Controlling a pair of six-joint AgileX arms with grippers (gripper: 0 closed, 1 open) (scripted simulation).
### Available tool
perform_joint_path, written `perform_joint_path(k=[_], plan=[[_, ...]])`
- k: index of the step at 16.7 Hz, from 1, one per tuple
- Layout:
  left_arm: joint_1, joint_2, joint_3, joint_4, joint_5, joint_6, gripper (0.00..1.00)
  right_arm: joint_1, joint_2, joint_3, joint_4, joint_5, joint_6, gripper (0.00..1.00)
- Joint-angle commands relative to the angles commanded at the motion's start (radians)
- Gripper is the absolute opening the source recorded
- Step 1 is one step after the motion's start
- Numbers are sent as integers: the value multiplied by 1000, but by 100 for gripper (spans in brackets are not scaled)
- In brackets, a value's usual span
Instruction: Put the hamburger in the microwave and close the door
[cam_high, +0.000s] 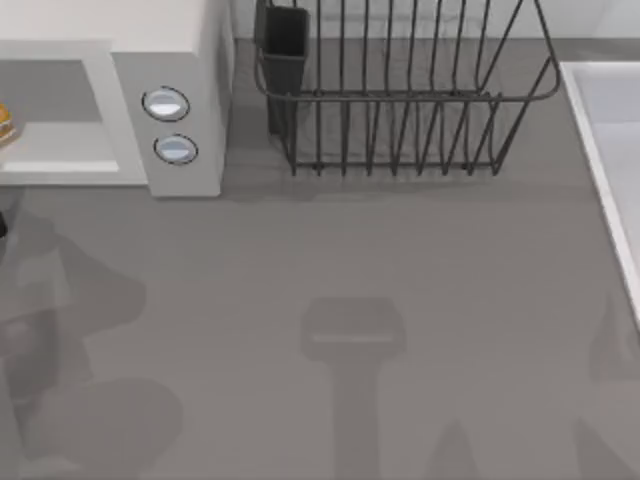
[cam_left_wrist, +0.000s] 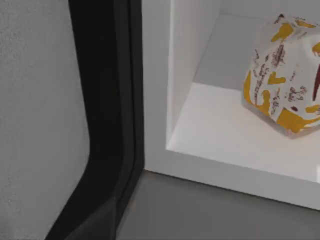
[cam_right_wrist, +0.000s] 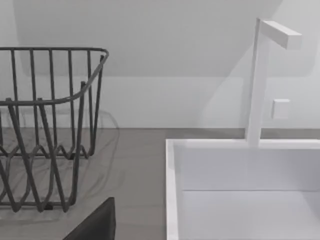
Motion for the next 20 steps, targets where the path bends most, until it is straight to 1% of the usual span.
perform_joint_path(k=[13,16,20], plan=[[1,-322,46,-473,-5,-1,100,0,0,0,0,0,0,100],[1,-359,48,-535,-6,-2,100,0,0,0,0,0,0,100],[1,-369,49,-550,-6,-2,100,0,0,0,0,0,0,100]])
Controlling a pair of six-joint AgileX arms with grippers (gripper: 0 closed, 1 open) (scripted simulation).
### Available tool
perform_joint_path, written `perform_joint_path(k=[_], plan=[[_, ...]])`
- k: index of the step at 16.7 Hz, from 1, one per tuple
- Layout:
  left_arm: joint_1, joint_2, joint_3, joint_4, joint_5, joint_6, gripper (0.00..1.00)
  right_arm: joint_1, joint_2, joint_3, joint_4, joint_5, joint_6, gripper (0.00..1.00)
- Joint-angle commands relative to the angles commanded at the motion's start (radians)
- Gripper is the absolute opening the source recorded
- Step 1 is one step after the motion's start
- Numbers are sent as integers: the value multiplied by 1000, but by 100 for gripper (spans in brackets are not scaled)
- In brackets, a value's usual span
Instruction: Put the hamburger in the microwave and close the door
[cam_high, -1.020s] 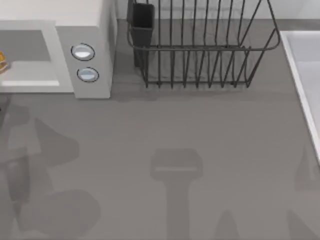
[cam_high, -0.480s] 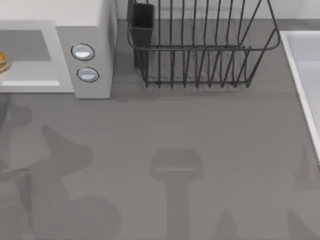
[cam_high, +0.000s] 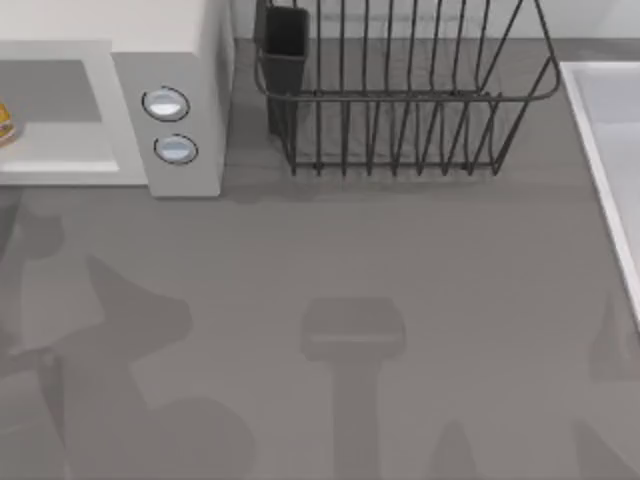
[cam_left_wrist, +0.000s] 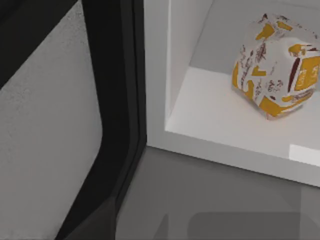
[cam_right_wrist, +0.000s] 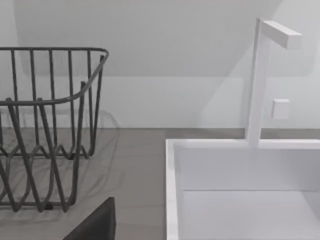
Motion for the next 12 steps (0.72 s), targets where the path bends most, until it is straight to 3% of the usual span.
perform_joint_path(k=[6,12], plan=[[-12,-62,-24,-21,0,0,100,0,0,0,0,0,0,100],[-74,-431,-142,-142,1,1,100,0,0,0,0,0,0,100]])
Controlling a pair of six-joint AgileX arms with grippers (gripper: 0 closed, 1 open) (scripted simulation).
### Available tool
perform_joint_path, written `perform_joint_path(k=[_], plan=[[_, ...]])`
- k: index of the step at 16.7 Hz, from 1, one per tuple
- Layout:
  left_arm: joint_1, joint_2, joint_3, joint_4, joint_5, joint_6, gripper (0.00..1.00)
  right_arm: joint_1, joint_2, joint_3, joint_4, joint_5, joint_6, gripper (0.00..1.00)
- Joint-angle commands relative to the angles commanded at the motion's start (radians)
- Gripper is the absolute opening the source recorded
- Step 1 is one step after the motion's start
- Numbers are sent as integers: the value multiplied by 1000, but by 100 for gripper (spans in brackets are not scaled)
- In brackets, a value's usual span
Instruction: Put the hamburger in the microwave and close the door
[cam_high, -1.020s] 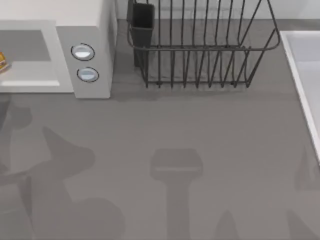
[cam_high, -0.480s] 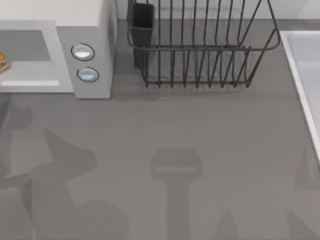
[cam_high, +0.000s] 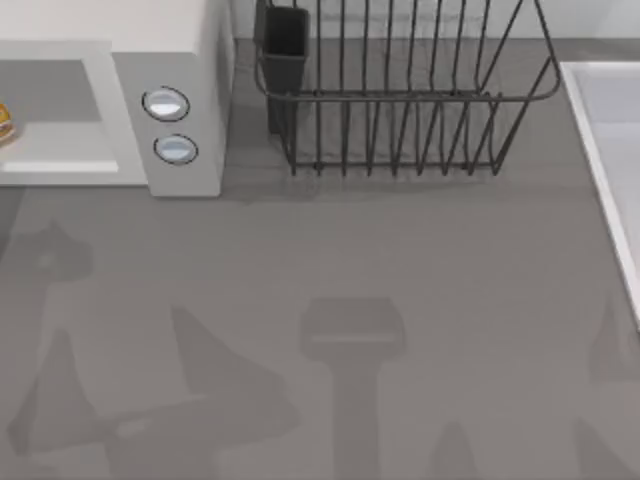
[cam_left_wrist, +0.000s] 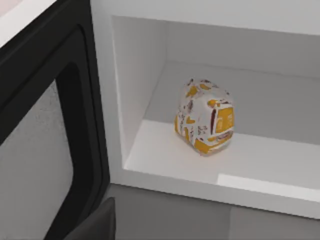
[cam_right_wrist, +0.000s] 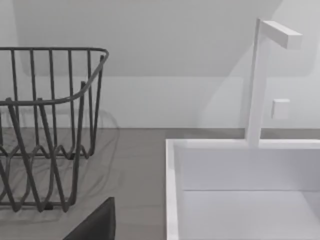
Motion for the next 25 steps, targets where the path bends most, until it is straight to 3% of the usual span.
perform_joint_path(k=[11,15,20,25], plan=[[-151,-841,-290,-298,0,2,100,0,0,0,0,0,0,100],[-177,-969,-337,-347,0,3,100,0,0,0,0,0,0,100],[-178,-975,-339,-349,0,3,100,0,0,0,0,0,0,100],[-178,-975,-339,-349,0,3,62,0,0,0,0,0,0,100]])
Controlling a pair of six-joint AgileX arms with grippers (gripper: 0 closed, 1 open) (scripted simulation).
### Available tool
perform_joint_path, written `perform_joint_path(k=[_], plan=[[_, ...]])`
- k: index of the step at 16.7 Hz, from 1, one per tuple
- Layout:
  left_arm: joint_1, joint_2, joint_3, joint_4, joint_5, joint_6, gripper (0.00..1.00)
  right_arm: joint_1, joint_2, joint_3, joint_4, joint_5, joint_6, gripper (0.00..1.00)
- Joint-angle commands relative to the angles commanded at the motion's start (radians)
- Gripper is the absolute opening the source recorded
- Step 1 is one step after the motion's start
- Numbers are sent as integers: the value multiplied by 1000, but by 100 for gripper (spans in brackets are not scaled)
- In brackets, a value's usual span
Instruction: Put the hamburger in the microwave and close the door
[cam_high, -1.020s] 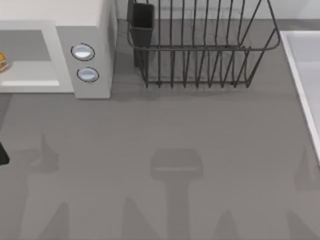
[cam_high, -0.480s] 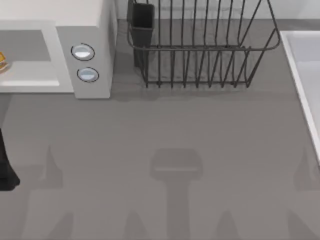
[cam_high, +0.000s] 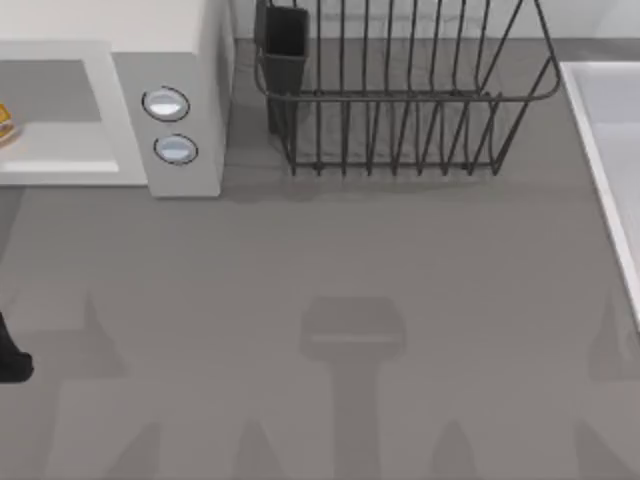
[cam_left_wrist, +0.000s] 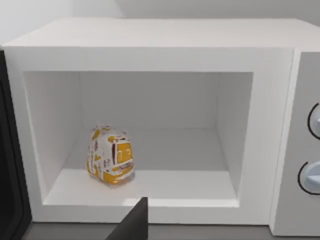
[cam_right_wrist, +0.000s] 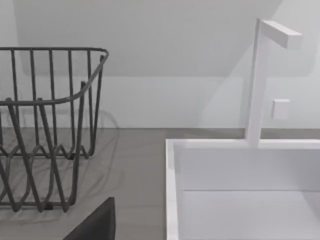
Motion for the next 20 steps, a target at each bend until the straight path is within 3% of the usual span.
perform_joint_path(k=[8,20], plan=[[0,0,0,0,0,0,2,0,0,0,0,0,0,100],[-30,40,-6,41,-30,1,0,0,0,0,0,0,0,100]])
